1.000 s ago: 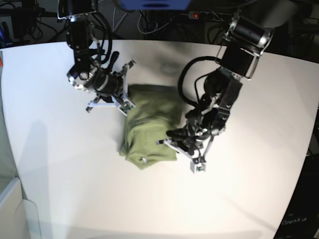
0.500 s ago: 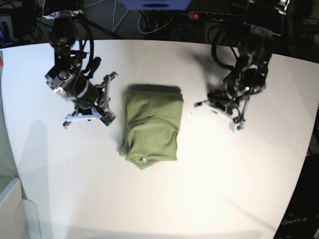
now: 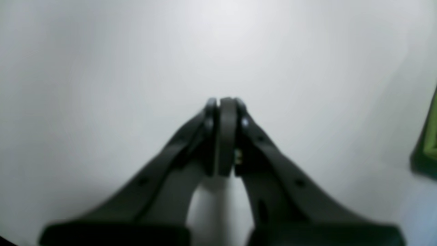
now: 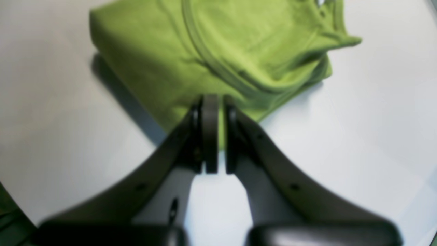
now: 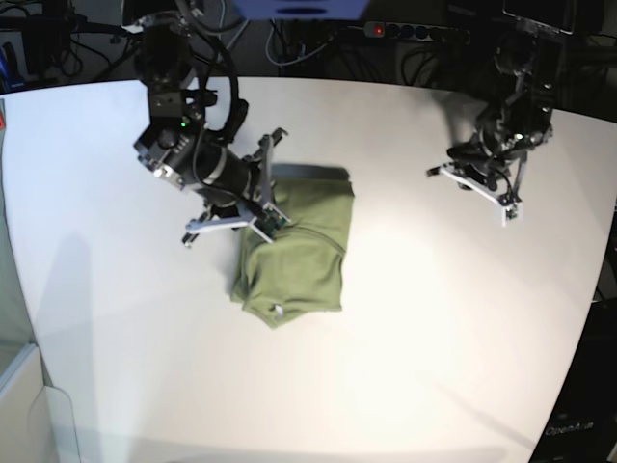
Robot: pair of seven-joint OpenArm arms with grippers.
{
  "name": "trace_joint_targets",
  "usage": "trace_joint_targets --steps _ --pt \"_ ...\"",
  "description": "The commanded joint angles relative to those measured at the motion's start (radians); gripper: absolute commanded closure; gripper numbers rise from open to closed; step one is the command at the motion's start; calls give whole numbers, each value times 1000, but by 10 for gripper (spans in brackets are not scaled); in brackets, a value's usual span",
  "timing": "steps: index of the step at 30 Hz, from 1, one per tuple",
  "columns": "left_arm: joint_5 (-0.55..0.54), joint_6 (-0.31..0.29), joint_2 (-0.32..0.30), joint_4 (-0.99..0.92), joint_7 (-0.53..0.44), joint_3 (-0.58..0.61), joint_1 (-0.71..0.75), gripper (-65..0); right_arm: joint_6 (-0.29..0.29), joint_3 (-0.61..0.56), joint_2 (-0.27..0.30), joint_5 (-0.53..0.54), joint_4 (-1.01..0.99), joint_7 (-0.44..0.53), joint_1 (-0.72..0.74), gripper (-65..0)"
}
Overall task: Fold the T-shirt properly
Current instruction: 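Lower the right gripper onto the bundle's collar end and press it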
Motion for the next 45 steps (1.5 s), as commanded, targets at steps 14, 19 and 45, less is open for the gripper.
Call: trace_joint_targets --steps 14,19,45 --pt "8 14 -13 5 25 -13 17 -22 -5 6 2 4 -242 194 22 -20" --pt "8 14 -13 5 24 -13 17 -22 -5 33 2 2 -329 254 22 -20" --pt "8 13 -13 5 24 -7 17 -22 -5 -91 -35 -47 4 97 -8 -20"
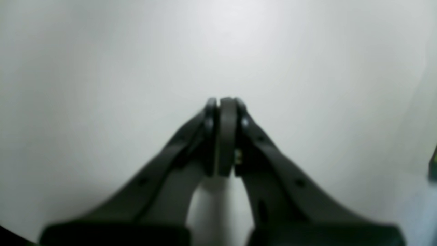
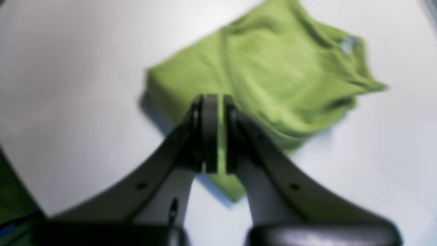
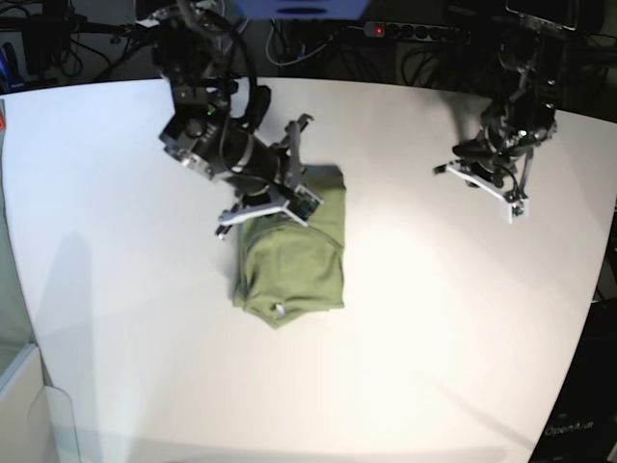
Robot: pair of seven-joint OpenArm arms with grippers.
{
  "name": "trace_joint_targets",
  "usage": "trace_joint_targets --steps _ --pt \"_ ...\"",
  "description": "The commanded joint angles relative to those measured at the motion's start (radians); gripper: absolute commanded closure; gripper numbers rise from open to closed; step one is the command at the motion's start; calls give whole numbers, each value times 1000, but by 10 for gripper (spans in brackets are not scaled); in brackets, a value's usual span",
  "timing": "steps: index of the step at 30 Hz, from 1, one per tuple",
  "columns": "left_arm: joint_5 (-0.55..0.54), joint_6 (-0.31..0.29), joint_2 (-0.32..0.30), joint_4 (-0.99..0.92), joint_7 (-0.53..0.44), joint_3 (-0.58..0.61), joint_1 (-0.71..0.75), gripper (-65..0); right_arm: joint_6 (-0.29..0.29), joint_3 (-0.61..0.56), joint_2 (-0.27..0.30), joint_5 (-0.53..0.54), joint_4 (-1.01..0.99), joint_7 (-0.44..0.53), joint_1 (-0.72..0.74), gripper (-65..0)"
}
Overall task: Fold the T-shirt properly
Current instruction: 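Lower the right gripper onto the bundle's collar end and press it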
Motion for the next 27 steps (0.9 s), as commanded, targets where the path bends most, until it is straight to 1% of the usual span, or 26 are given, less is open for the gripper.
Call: trace_joint_targets --steps 1,7,11,14,20,27 --pt "3 9 -7 3 34 0 4 -22 -7 -4 -5 7 17 24 17 -20" --pt "3 9 -7 3 38 3 6 -22 -7 -27 -7 8 -28 26 28 -20" --pt "3 9 -7 3 38 3 6 -22 -7 -24 -8 11 -72 39 65 -20" --pt "3 9 -7 3 38 5 6 -22 -7 -26 -24 11 -101 44 83 -20" --pt "3 9 -7 3 40 1 13 -22 -7 -24 -28 11 -178 102 105 -20" --pt "3 9 -7 3 40 0 20 -22 -7 -18 -30 11 -315 187 122 -20"
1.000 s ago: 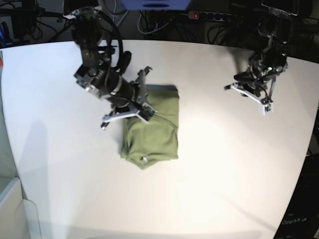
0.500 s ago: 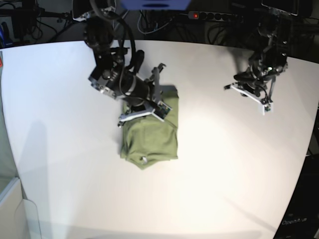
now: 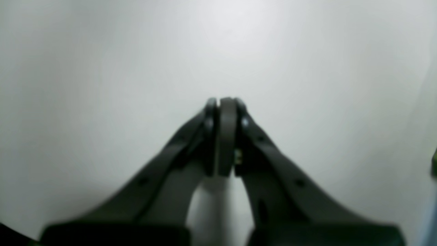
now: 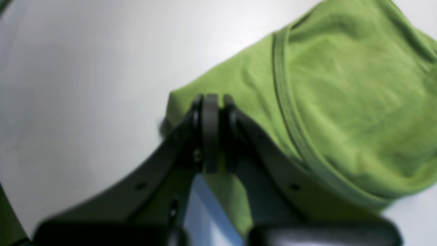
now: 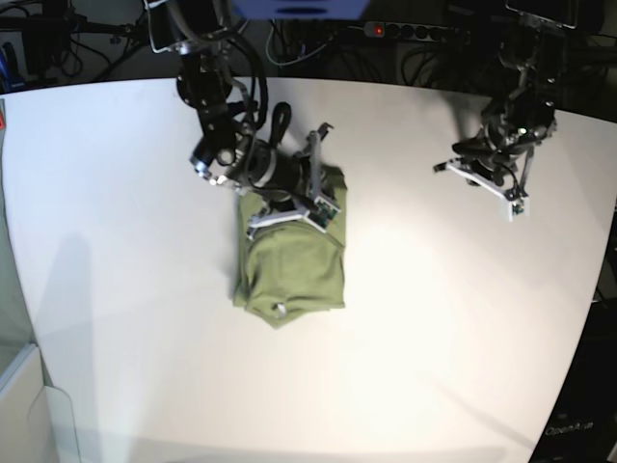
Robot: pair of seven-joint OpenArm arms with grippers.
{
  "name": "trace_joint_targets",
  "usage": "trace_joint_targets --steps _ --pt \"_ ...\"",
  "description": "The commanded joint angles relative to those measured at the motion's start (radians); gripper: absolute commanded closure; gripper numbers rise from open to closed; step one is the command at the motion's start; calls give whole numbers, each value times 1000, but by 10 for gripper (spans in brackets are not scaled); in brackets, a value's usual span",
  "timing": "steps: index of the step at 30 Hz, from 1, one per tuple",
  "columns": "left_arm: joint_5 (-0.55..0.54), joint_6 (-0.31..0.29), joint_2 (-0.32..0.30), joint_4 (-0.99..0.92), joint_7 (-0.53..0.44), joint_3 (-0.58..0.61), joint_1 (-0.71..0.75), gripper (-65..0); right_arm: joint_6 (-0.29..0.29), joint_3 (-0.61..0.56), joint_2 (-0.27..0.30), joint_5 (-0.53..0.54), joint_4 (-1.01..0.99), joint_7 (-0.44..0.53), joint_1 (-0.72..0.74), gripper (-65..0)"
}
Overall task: Fold the T-shirt properly
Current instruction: 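Lower the right gripper onto the bundle's collar end and press it, then slide the right gripper along the bundle's side, tucking the loose edge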
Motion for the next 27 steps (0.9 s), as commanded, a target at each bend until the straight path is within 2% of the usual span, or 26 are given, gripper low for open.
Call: trace_joint_targets --steps 1,9,16,18,23,27 --pt "-4 9 -7 0 42 0 10 -22 -1 -1 -10 10 -3 23 17 -20" --pt "-4 9 -7 0 42 0 10 -22 -1 2 -5 7 -142 124 37 -20" --pt "-4 9 -7 0 42 0 10 -22 -1 -1 2 2 -38 115 32 -20" --pt "-4 9 -7 0 42 0 10 -22 -1 -5 21 2 23 81 32 -20" --pt "-4 9 -7 0 42 1 9 -22 -1 -8 27 4 160 -17 57 -20" --pt "-4 9 -7 0 42 3 10 -22 -1 -4 27 4 194 -64 106 -20"
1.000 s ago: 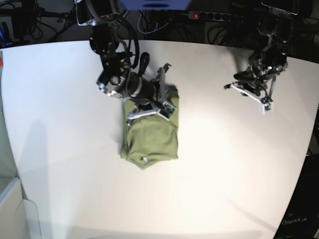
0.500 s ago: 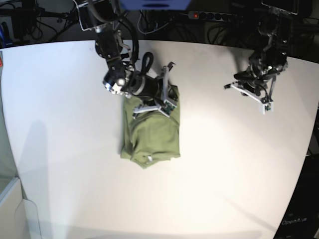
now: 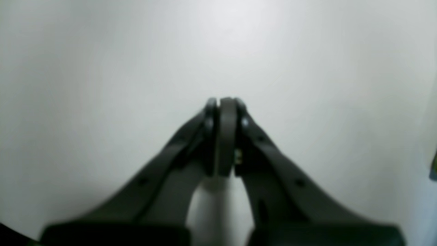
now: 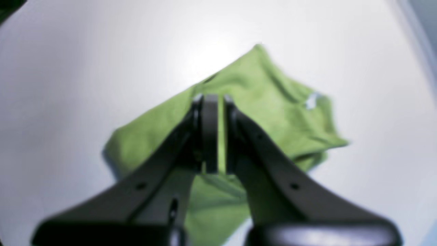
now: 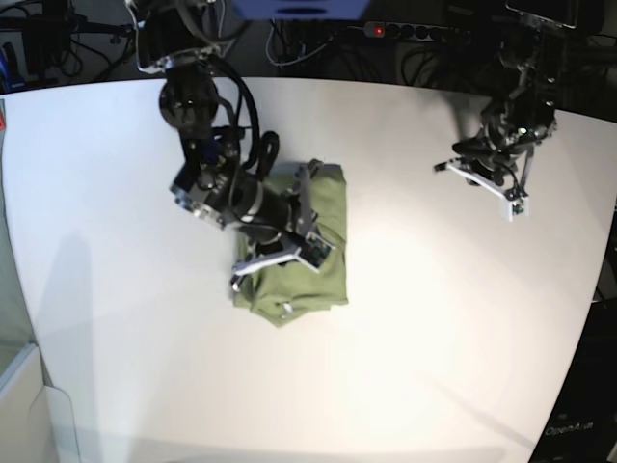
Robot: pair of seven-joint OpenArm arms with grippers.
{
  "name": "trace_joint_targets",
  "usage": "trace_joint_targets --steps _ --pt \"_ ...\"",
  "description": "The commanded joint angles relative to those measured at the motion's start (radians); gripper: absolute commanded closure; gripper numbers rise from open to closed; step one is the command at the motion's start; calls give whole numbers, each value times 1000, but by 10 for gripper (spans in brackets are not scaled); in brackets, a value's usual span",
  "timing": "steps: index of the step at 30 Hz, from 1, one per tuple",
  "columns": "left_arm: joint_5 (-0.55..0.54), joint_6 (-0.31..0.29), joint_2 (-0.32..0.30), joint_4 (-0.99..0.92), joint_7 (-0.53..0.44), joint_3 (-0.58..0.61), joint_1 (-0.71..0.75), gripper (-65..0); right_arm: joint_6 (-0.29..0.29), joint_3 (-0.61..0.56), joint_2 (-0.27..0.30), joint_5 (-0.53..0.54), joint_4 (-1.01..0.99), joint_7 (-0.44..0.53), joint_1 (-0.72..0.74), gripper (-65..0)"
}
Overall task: Fold the T-shirt properly
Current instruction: 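Slide the right gripper along the bundle's side, tucking the loose edge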
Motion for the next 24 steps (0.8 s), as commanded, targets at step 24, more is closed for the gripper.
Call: trace_joint_targets --steps 24 --pt "-4 10 -6 0 43 1 20 -22 -5 93 49 15 -343 142 244 -19"
